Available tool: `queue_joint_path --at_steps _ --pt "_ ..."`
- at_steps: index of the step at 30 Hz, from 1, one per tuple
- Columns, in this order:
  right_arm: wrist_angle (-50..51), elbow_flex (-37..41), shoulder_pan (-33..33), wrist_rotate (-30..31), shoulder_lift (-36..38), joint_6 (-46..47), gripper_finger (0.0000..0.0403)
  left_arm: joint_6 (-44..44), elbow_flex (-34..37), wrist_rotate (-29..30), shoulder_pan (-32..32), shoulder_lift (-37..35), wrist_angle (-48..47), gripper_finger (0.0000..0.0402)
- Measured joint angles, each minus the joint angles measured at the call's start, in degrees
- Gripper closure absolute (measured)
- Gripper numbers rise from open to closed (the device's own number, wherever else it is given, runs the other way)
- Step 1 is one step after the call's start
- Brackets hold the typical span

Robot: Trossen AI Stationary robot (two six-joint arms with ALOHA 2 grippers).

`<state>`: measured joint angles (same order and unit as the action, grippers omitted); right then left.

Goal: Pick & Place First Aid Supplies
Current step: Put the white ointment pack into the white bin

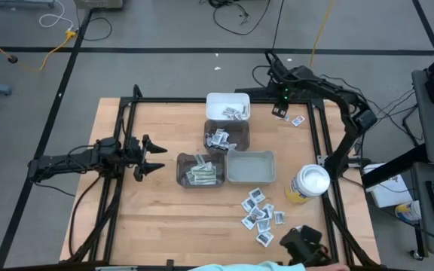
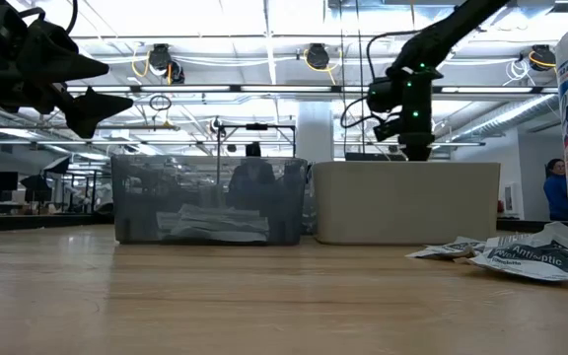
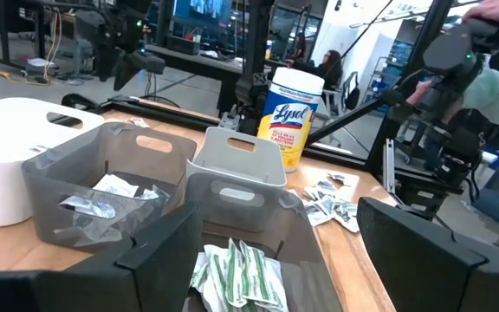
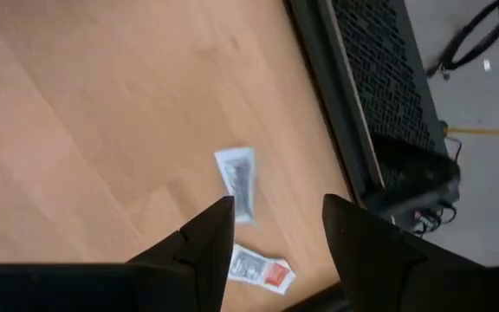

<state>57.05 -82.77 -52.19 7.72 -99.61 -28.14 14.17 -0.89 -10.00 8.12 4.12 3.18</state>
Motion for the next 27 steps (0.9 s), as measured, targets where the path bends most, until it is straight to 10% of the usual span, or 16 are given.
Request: queue_joint_path --at_steps 27 --pt "-1.1 1.0 -4.0 -0.5 -12.0 0.4 0.0232 0.0 0.0 0.0 0.0 0.0 0.0 0.0091"
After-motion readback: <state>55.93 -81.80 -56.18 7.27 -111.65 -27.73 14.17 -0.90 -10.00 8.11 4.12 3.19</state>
